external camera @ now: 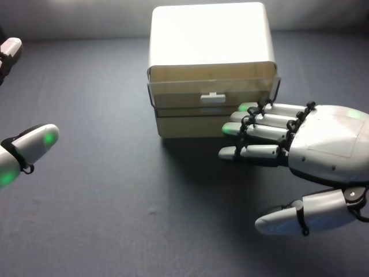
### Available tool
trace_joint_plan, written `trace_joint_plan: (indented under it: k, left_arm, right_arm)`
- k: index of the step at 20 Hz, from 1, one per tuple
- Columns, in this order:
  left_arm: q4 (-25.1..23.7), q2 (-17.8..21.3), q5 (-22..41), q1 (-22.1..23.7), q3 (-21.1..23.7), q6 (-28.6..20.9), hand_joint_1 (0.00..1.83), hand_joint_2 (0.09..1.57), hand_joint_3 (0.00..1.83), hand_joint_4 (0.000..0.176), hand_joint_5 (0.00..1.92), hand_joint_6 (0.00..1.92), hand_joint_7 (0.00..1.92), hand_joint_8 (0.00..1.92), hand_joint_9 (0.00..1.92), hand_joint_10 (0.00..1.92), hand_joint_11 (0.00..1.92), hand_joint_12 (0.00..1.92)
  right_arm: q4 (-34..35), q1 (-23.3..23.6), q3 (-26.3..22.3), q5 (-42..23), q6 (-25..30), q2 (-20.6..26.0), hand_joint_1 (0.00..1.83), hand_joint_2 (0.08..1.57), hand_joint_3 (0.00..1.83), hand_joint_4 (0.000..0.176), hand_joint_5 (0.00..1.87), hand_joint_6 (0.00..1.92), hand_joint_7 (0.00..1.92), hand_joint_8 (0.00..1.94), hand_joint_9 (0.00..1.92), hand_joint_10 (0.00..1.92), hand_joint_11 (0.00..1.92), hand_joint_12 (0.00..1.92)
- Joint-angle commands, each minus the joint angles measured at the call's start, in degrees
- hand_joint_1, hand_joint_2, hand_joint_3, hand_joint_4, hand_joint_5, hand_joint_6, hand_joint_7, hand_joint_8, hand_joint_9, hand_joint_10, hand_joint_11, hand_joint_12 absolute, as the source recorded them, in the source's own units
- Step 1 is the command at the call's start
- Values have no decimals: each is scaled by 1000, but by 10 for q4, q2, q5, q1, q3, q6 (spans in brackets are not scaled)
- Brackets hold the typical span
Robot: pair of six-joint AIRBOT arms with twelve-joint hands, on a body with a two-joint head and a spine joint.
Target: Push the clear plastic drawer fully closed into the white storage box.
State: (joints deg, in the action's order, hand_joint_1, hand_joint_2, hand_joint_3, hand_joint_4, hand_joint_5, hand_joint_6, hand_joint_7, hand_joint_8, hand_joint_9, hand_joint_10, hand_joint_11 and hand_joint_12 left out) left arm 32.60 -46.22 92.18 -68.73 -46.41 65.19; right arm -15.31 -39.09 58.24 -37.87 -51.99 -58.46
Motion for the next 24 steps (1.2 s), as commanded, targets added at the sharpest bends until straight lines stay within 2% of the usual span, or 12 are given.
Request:
trace_joint_plan:
  k: [1,5,9,12,13,14,17,18,19,21,22,24]
  left_arm:
    - [-6,2,70,2,-3,-3,0,1118,25,115,0,0,0,0,0,0,0,0]
    - [-6,3,70,1,-4,-5,0,1132,30,120,0,0,0,0,0,0,0,0]
    - [-6,2,70,1,-5,-8,0,1132,27,101,0,0,0,0,0,0,0,0]
    - [-6,2,70,1,-6,-9,0,1109,15,108,0,0,0,0,0,0,0,0]
    - [-6,2,70,1,-6,-10,0,1111,16,107,0,0,0,0,0,0,0,0]
    - [-6,2,70,1,-6,-10,0,1135,27,95,0,0,0,0,0,0,0,0]
    - [-6,2,71,0,-6,-13,0,1161,37,67,0,0,0,0,0,0,0,0]
    - [-6,2,71,-1,-7,-14,0,1174,41,131,0,0,0,0,0,0,0,0]
    - [-6,2,71,-1,-7,-14,0,1180,43,140,0,0,0,0,0,0,0,0]
    - [-6,2,71,-1,-6,-16,0,1195,49,138,0,0,0,0,0,0,0,0]
    - [-6,3,71,-1,-5,-16,0,1220,58,112,0,0,0,0,0,0,0,0]
    - [-6,2,71,-1,-5,-17,0,1223,58,105,0,0,0,0,0,0,0,0]
  right_arm:
    - [13,10,3,-58,-2,-1,0,1059,0,21,315,38,56,15,0,0,0,0]
    - [32,24,14,-49,-26,-1,0,1038,0,24,344,41,59,9,0,0,0,0]
    - [60,27,29,-39,-49,-1,0,1074,8,37,321,23,75,11,0,0,0,0]
    - [80,27,37,-38,-60,-1,0,1074,6,99,214,0,32,0,0,0,0,0]
    - [90,27,38,-37,-70,-1,0,1080,8,94,224,6,18,0,0,0,0,0]
    - [95,27,39,-37,-76,-1,0,1087,11,60,258,19,37,8,0,0,0,0]
    - [101,27,35,-45,-75,-1,0,1093,11,68,262,17,41,7,0,0,0,0]
    - [101,27,29,-52,-75,0,0,1097,13,33,258,13,40,5,0,0,0,0]
    - [101,27,21,-60,-74,7,0,1095,11,27,258,12,36,3,0,0,0,0]
    - [90,17,3,-80,-53,23,0,1070,0,23,276,18,55,10,0,0,0,0]
    - [82,7,-10,-97,-33,38,0,1083,4,44,289,21,70,15,0,0,0,0]
    - [81,-6,-28,-118,-28,60,0,1070,0,45,322,15,105,7,0,0,0,0]
